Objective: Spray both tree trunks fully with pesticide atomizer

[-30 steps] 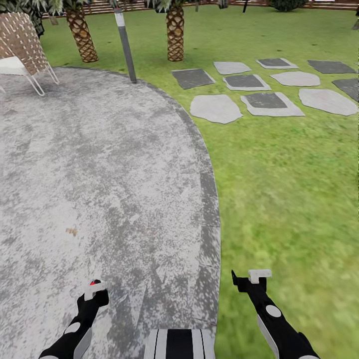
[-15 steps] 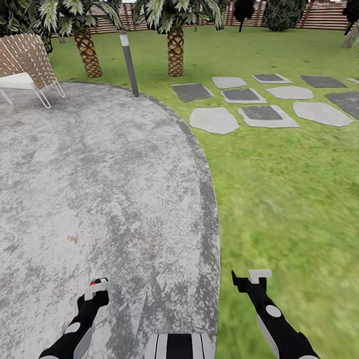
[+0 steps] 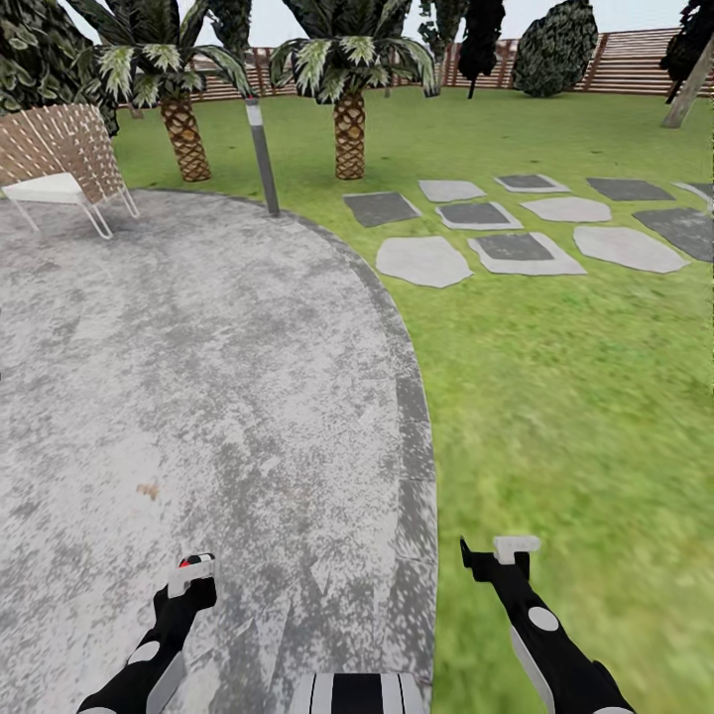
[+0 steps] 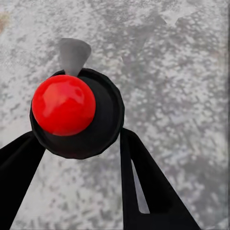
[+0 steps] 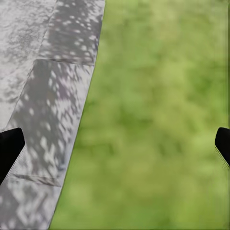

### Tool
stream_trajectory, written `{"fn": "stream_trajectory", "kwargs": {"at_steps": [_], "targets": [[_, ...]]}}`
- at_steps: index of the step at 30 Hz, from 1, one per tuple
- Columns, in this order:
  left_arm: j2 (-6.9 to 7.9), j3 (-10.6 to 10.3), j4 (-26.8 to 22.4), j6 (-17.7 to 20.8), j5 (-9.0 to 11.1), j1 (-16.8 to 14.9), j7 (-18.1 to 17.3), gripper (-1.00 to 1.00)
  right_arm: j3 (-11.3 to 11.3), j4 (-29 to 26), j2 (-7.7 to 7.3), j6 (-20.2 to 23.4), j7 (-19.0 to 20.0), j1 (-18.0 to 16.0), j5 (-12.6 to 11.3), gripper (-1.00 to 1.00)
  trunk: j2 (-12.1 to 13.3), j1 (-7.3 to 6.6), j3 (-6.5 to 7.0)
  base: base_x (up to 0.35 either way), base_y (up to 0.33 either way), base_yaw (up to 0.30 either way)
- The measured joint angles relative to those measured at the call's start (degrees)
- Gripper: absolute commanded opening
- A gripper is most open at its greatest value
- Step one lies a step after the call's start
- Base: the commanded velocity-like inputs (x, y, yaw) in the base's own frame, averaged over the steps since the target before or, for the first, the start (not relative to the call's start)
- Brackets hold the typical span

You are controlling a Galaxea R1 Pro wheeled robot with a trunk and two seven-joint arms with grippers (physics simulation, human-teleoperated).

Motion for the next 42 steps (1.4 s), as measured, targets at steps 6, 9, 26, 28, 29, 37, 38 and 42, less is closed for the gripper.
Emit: {"fn": "stream_trajectory", "kwargs": {"at_steps": [6,9,26,28,29,37,38,42], "targets": [[0.0,0.0,0.04,0.0,0.0,0.0,0.0,-1.0,0.0,-0.04,0.0,-0.05,-0.01,0.0,0.0,1.0,0.08,-0.15,1.33,0.0,0.0,0.0],[0.0,0.0,0.05,0.0,0.0,0.0,0.0,-1.0,0.0,-0.09,0.0,-0.04,-0.01,0.0,0.0,1.0,0.12,-0.23,2.0,0.0,0.0,0.0],[-0.02,0.04,0.35,0.09,-0.19,4.13,-0.03,-1.0,0.03,0.43,-0.05,-0.41,-0.22,0.19,0.06,1.0,0.35,-0.67,5.92,0.0,0.0,-0.026],[0.0,0.04,0.22,0.08,-0.25,6.47,-0.01,-1.0,-0.06,1.27,-0.64,-0.72,-0.23,1.52,0.07,1.0,0.38,-0.72,6.51,0.0,0.0,-0.187],[0.0,0.03,0.18,0.09,-0.28,7.39,0.0,-1.0,-0.07,1.55,-1.12,-1.02,-0.25,2.35,0.07,1.0,0.39,-0.74,6.81,0.0,0.0,-0.192],[0.22,0.04,0.17,0.04,-0.37,12.49,0.0,-1.0,-0.16,7.8,-3.69,-9.93,-0.4,9.14,-0.2,1.0,0.5,-0.95,9.19,0.0,0.0,-0.196],[0.33,0.01,0.17,0.03,-0.36,12.68,0.0,-1.0,-0.16,8.63,-3.71,-10.83,-0.4,9.39,-0.2,1.0,0.51,-0.98,9.5,0.0,0.0,-0.197],[1.25,-0.02,0.18,0.07,-0.11,13.34,0.0,-1.0,-0.16,13.11,-3.66,-16.81,-0.4,10.11,-0.26,1.0,0.56,-1.08,10.69,0.0,0.0,-0.196]]}}
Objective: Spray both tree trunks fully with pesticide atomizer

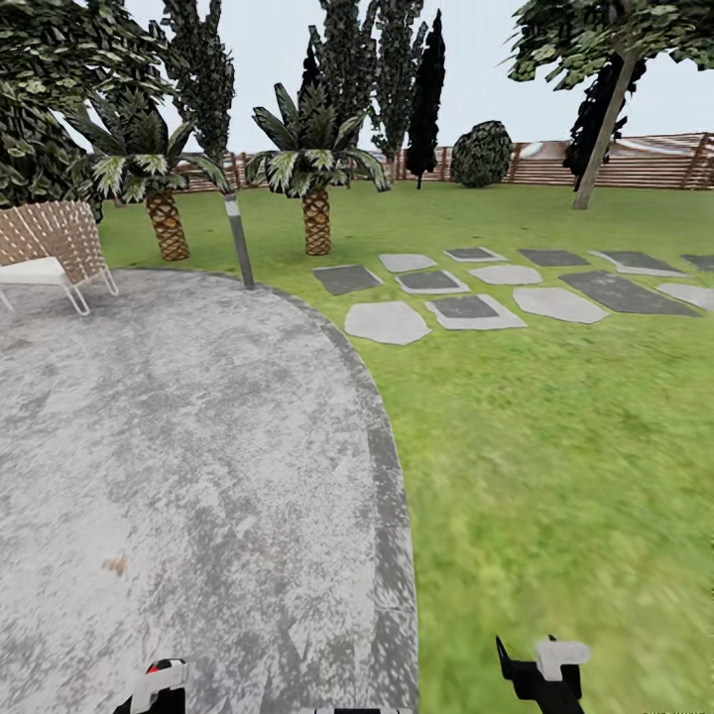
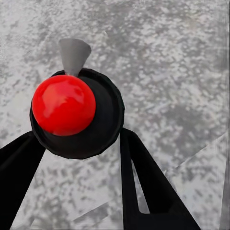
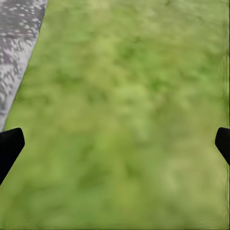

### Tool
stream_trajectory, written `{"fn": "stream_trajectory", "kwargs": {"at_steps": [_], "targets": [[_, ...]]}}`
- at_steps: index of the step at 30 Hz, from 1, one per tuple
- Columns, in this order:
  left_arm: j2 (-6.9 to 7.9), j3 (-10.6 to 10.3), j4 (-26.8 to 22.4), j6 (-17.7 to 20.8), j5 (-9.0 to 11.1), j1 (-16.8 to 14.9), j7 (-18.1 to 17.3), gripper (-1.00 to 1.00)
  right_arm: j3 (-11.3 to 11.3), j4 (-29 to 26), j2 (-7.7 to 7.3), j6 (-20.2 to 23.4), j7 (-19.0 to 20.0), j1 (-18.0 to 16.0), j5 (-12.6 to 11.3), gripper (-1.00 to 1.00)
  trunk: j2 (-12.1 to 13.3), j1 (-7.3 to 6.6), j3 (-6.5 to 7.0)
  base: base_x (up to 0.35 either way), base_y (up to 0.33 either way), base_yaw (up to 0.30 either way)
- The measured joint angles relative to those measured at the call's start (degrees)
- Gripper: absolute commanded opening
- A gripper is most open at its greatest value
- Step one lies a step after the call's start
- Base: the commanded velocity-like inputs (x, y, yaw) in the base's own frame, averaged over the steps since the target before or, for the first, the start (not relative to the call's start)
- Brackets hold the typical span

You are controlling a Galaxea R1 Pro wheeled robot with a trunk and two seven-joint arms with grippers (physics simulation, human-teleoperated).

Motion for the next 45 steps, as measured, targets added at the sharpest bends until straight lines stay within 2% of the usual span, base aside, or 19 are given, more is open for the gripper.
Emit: {"fn": "stream_trajectory", "kwargs": {"at_steps": [5,16,45], "targets": [[0.51,0.03,0.33,0.0,0.09,0.23,0.0,-1.0,0.0,1.55,0.14,-3.0,0.0,0.16,0.01,1.0,1.61,-0.9,1.21,0.0,0.0,-0.096],[0.63,0.05,0.61,0.01,0.05,0.23,0.08,-1.0,0.08,3.75,0.74,-3.38,0.08,0.19,-0.06,1.0,6.02,-3.31,3.23,0.0,0.0,-0.032],[0.59,0.03,0.69,0.01,0.07,0.27,0.16,-1.0,0.08,4.69,0.75,-3.38,0.08,0.2,-0.06,1.0,17.65,-9.68,8.48,0.0,0.0,-0.257]]}}
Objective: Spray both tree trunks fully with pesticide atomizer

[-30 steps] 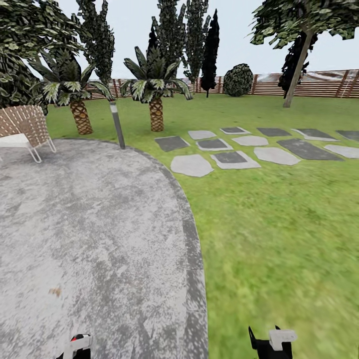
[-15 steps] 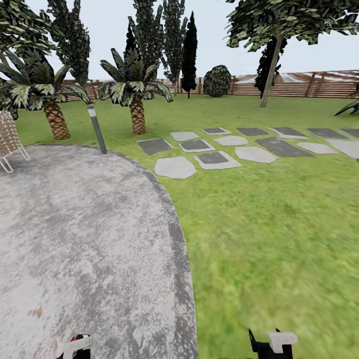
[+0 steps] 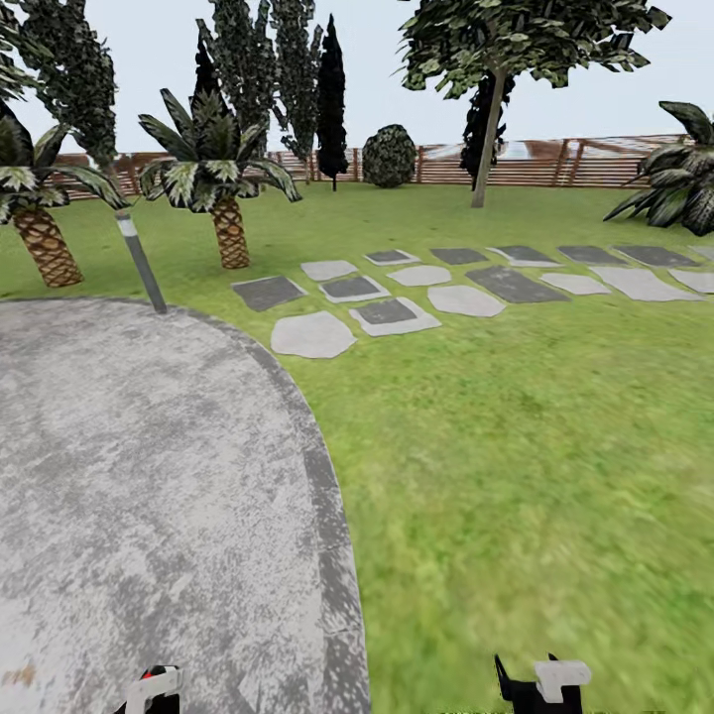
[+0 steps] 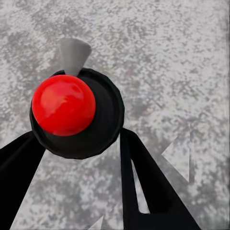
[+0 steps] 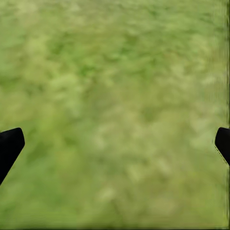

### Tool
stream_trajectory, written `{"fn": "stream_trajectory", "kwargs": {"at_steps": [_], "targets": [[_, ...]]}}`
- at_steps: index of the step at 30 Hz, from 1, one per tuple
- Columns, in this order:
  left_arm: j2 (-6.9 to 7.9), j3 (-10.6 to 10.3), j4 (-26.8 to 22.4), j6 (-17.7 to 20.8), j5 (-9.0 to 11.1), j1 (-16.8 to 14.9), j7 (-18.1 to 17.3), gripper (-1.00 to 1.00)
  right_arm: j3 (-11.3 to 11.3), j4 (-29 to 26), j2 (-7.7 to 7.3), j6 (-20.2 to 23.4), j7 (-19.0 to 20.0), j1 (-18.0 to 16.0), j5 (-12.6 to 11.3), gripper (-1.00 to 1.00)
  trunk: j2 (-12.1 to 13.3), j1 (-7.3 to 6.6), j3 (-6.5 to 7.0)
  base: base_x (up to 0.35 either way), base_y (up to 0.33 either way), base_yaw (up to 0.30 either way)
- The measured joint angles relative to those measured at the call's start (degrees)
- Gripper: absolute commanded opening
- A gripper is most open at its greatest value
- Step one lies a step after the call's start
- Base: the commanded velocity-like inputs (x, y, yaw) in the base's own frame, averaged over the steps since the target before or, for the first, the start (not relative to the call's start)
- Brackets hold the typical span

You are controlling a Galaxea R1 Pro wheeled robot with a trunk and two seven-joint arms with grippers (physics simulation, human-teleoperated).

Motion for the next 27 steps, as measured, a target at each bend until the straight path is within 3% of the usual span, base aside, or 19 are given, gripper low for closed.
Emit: {"fn": "stream_trajectory", "kwargs": {"at_steps": [4,11,27], "targets": [[0.0,0.0,0.0,0.0,0.02,-0.02,0.0,-1.0,0.0,0.0,0.0,0.0,0.0,0.0,0.0,1.0,1.61,-0.88,0.79,0.0,0.0,-0.264],[-0.01,-0.07,-0.11,-0.08,0.04,0.0,-0.15,-1.0,0.0,0.0,0.0,0.0,0.0,0.0,0.0,1.0,1.62,-0.89,0.94,0.015,0.0,-0.263],[-0.17,-0.13,-0.03,0.0,-0.04,0.02,-0.16,-1.0,0.08,0.01,0.01,0.08,0.15,0.01,0.16,1.0,1.62,-0.92,0.97,0.322,0.119,-0.016]]}}
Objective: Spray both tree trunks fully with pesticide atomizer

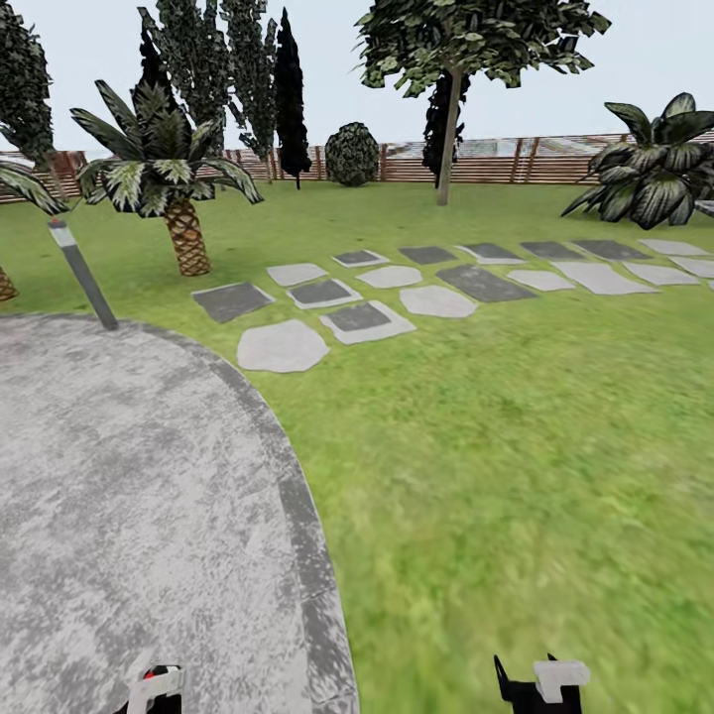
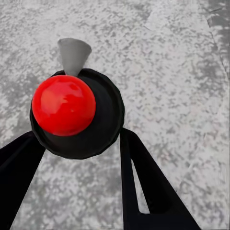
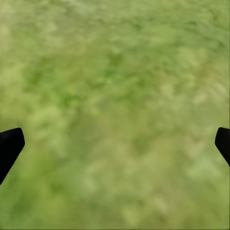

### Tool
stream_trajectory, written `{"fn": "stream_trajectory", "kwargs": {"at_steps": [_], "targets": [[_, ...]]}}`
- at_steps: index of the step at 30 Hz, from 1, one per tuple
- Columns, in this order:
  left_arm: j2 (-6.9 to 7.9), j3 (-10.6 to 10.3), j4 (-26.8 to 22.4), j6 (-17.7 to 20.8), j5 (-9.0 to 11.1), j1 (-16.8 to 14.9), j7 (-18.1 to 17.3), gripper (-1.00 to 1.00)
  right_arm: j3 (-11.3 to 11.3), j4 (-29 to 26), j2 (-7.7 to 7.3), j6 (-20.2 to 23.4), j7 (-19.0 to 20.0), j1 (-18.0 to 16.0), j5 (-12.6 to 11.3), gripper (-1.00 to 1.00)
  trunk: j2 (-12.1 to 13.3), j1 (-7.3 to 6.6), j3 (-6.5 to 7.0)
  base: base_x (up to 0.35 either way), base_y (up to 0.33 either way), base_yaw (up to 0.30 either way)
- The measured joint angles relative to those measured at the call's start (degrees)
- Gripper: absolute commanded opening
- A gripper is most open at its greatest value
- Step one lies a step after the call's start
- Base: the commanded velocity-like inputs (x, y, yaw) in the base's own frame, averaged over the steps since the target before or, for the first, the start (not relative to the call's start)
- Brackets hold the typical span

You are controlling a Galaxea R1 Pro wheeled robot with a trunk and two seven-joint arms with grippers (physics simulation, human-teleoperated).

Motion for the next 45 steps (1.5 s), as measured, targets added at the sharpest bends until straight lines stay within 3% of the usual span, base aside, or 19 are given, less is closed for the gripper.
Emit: {"fn": "stream_trajectory", "kwargs": {"at_steps": [45], "targets": [[0.0,0.13,0.0,0.09,0.24,-0.05,0.01,-1.0,0.0,0.02,0.0,-0.02,-0.17,-0.02,0.0,1.0,0.0,0.0,0.0,0.31,0.159,0.0]]}}
